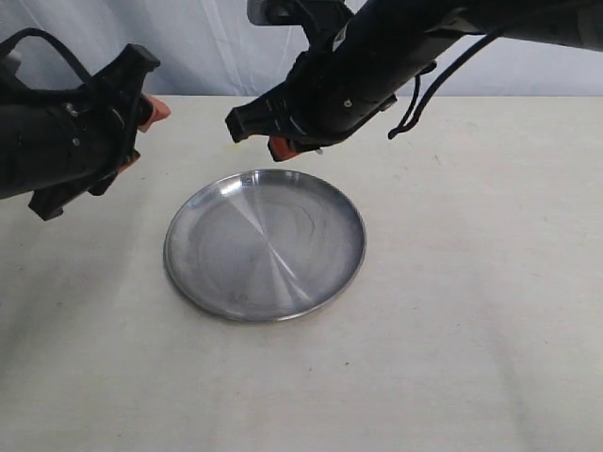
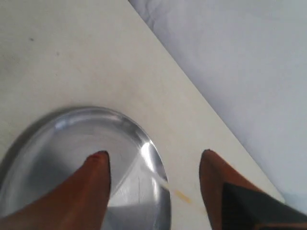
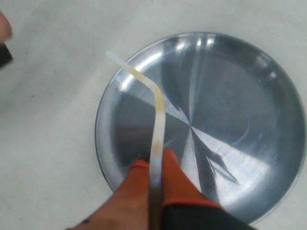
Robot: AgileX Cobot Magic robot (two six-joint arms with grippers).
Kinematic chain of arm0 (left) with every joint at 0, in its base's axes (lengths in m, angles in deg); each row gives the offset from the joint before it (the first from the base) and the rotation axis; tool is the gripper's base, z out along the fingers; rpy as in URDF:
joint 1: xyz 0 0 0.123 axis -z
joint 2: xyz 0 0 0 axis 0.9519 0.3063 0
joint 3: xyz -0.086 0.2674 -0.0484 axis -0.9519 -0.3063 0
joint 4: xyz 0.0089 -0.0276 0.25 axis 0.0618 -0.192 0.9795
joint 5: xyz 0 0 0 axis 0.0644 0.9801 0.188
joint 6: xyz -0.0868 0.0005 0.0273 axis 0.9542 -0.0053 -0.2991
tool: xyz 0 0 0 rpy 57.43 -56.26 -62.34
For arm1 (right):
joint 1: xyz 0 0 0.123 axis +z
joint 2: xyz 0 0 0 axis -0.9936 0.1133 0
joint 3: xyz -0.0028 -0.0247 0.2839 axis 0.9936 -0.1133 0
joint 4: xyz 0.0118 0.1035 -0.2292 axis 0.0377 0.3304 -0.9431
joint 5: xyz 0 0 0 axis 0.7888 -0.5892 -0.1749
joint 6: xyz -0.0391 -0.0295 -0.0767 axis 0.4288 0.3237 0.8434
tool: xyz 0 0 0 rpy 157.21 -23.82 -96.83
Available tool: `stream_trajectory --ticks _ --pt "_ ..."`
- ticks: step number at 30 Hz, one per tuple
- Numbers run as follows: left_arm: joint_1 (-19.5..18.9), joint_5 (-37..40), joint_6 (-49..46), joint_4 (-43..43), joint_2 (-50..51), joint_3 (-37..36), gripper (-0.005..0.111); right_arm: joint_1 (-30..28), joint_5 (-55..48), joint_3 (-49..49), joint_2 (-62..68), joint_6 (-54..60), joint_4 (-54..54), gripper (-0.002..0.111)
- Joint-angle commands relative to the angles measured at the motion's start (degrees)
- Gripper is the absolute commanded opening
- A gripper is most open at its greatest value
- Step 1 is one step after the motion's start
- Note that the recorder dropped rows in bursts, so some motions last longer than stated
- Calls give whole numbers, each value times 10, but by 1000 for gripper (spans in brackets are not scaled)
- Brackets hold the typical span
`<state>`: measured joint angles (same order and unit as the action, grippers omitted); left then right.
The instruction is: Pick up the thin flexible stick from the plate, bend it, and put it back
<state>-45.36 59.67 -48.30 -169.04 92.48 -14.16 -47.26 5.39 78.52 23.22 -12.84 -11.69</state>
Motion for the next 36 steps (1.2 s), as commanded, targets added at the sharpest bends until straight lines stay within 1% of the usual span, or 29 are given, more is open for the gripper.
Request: stream_trajectory --ticks 1,4,6,9,11,14,19,21,22,24,26,27,30,33,36 --pt "1 -61 -10 3 -23 3 53 -9 -19 1 22 -3 6 0" --pt "1 -90 -43 3 -45 3 53 -9 -19 1 44 -3 12 3" --pt "1 -104 -72 3 -61 3 53 -9 -21 1 61 -3 13 14" --pt "1 -104 -97 3 -81 3 53 -9 -7 1 81 -3 13 39" --pt "1 -104 -110 3 -91 3 53 -9 15 1 92 -3 13 52" --pt "1 -104 -139 3 -103 1 53 -9 40 2 100 -17 10 59" --pt "1 -110 -150 3 -122 -20 53 -9 27 2 82 -30 -7 58" --pt "1 -109 -150 3 -129 -34 53 -9 15 2 58 -35 -27 56" --pt "1 -108 -150 3 -132 -40 53 -9 7 2 42 -41 -42 52" --pt "1 -100 -150 3 -142 -50 51 -9 -6 2 11 -54 -72 40" --pt "1 -94 -151 3 -153 -57 41 -9 -24 1 -21 -72 -103 19" --pt "1 -92 -157 3 -160 -58 32 -9 -33 -2 -42 -81 -121 1" --pt "1 -91 -229 3 -183 -59 -1 -9 -32 -34 -98 -94 -145 0" --pt "1 -86 -320 3 -209 -59 0 -9 -11 -93 -168 -101 -145 0" --pt "2 -56 -377 3 -234 -62 0 -9 20 -164 -237 -110 -144 0"
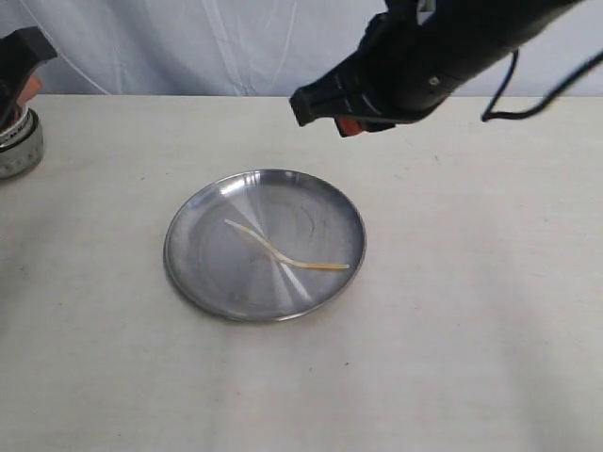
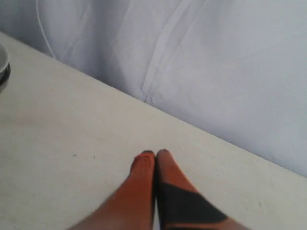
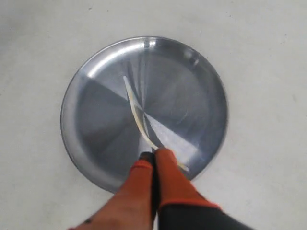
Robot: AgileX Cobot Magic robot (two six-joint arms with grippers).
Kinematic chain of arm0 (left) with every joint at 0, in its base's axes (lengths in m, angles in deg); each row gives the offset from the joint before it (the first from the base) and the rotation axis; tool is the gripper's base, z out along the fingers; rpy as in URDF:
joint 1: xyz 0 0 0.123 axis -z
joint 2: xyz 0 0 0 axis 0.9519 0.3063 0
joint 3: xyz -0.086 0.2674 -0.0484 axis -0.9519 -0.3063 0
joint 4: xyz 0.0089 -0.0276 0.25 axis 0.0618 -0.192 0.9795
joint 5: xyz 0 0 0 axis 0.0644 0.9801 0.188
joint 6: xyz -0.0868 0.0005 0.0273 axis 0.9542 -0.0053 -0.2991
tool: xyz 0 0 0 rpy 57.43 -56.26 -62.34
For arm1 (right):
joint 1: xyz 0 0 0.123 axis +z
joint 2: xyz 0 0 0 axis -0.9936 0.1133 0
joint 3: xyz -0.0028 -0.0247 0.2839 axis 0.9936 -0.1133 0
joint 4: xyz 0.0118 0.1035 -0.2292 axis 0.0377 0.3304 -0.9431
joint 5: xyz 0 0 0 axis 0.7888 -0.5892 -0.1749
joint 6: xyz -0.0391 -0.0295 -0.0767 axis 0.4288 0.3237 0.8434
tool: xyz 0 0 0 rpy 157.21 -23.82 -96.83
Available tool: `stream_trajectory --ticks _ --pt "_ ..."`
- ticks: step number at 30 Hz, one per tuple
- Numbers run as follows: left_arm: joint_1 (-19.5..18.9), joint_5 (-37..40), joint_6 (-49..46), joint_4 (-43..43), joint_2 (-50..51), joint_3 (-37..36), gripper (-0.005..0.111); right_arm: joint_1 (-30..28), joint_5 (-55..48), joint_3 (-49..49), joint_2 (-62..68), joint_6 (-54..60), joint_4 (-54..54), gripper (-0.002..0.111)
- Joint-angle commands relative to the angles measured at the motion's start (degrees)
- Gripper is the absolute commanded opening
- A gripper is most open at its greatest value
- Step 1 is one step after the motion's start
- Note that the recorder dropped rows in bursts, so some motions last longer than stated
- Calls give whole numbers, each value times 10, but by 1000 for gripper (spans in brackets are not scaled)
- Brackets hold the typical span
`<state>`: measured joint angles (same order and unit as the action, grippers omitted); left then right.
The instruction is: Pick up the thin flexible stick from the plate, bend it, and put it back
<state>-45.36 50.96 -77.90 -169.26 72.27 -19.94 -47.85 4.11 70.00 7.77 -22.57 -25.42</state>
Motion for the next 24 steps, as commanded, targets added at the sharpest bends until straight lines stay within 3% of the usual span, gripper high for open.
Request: stream_trajectory --ticks 1,6,10,24 --pt "2 45 -90 5 -40 -8 0 -3 46 -104 -102 -15 -7 0" --pt "2 127 -117 5 -56 -43 0 -3 112 -196 -214 -29 -2 0" --pt "2 164 -121 5 -56 -63 0 -3 93 -222 -268 -29 17 0" --pt "2 168 -121 5 -56 -63 0 -2 82 -222 -305 -29 17 0"
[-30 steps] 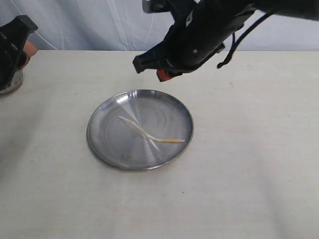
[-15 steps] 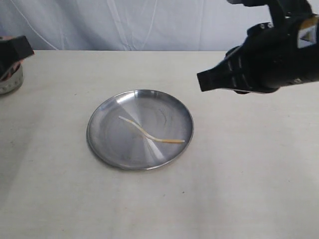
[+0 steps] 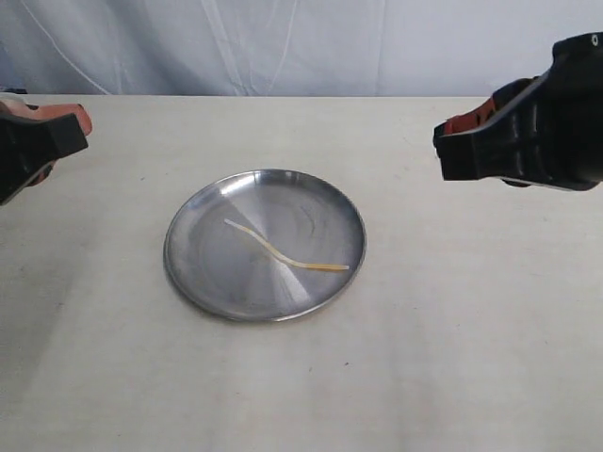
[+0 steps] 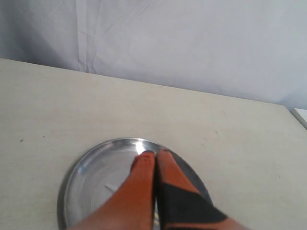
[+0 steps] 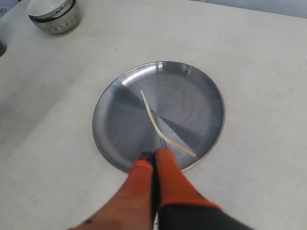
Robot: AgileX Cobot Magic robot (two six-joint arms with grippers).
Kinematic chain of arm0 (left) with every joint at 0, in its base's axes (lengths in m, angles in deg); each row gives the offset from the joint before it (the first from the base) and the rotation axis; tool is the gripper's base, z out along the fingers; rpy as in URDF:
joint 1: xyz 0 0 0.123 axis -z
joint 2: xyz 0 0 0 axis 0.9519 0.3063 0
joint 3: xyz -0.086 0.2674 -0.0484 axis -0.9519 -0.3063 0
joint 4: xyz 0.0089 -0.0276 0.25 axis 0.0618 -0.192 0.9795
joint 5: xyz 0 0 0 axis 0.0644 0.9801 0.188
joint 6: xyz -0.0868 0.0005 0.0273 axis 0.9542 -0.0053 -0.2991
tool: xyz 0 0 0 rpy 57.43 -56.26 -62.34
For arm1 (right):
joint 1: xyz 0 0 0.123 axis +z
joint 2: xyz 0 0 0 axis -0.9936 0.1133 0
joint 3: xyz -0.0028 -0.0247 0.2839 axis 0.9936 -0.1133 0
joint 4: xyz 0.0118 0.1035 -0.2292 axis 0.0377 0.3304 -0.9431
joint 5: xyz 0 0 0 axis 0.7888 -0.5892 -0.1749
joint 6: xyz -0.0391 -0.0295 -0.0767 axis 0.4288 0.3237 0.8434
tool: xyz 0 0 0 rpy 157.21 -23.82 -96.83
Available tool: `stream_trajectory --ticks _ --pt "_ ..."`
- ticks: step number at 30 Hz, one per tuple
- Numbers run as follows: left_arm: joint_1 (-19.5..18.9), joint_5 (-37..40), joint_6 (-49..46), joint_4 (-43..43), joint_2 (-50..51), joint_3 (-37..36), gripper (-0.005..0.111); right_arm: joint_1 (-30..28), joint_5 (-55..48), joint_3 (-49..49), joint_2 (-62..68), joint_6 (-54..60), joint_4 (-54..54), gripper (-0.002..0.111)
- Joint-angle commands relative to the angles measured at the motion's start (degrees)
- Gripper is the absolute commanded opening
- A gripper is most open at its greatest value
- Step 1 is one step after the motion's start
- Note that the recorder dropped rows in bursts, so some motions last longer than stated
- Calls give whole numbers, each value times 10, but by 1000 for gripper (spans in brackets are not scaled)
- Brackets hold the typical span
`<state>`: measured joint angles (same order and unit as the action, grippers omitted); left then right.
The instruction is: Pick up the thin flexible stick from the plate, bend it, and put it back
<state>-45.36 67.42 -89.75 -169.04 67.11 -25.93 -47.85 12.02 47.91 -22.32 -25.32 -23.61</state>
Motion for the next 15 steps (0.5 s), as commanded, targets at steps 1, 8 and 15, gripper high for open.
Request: stream_trajectory --ticks 1,8,15 --pt "2 3 -2 3 -5 -3 0 -4 3 -1 -5 -2 -7 0" --pt "2 -1 -4 3 -6 -3 0 -67 3 -1 -133 -2 -38 0" --pt "2 1 -4 3 -6 -3 0 -331 55 -120 -336 20 -47 0"
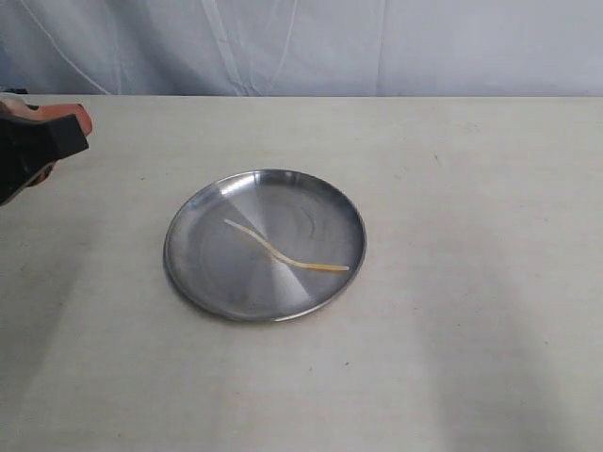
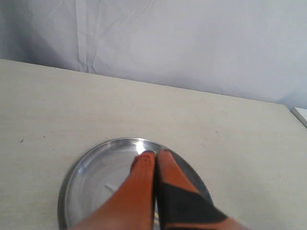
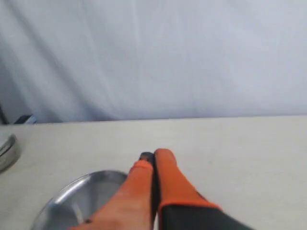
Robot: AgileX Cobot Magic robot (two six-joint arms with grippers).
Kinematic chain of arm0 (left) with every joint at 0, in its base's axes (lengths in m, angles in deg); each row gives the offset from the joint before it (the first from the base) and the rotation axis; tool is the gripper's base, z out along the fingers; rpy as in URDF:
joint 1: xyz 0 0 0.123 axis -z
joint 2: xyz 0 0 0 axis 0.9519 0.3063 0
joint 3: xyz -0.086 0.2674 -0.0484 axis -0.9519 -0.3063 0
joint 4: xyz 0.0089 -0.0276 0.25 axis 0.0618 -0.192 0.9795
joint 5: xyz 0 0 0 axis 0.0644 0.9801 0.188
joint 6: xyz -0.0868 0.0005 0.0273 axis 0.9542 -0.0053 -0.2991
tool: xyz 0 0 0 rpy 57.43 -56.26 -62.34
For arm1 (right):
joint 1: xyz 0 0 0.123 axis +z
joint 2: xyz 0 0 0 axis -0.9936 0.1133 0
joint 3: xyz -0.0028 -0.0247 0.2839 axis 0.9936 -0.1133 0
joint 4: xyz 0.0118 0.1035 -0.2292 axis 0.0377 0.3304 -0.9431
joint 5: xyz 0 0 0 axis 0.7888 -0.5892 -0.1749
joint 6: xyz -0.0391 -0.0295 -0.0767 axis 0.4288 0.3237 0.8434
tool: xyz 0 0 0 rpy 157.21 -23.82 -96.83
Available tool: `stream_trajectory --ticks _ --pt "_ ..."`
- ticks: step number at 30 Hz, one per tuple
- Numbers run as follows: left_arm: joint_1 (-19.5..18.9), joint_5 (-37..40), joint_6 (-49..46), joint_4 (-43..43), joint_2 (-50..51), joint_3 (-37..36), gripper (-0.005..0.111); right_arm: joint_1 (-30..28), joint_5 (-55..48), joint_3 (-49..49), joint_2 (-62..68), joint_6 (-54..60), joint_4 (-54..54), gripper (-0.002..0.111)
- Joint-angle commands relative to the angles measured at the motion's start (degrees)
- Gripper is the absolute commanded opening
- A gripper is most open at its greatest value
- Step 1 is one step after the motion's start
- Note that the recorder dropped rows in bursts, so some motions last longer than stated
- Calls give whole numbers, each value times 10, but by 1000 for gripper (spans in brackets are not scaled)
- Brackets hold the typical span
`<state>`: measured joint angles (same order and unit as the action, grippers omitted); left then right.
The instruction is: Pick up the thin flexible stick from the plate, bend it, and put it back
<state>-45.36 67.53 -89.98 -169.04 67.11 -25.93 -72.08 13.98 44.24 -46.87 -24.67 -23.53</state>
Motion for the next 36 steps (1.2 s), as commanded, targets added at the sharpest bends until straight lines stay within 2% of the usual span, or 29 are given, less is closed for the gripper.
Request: stream_trajectory --ticks 1,9,17,23,30,36 --pt "2 0 -1 3 -6 -3 0 -105 42 -113 -116 13 -51 0" --pt "2 0 -1 3 -6 -3 0 -114 196 -298 -165 9 -46 0" --pt "2 0 -1 3 -6 -3 0 -113 230 -421 -234 9 -36 0" --pt "2 0 -1 3 -6 -3 0 -113 228 -459 -252 9 -45 0" --pt "2 0 -1 3 -6 -3 0 -113 157 -459 -258 9 -49 0" --pt "2 0 -1 3 -6 -3 0 -113 161 -459 -258 9 -49 0"
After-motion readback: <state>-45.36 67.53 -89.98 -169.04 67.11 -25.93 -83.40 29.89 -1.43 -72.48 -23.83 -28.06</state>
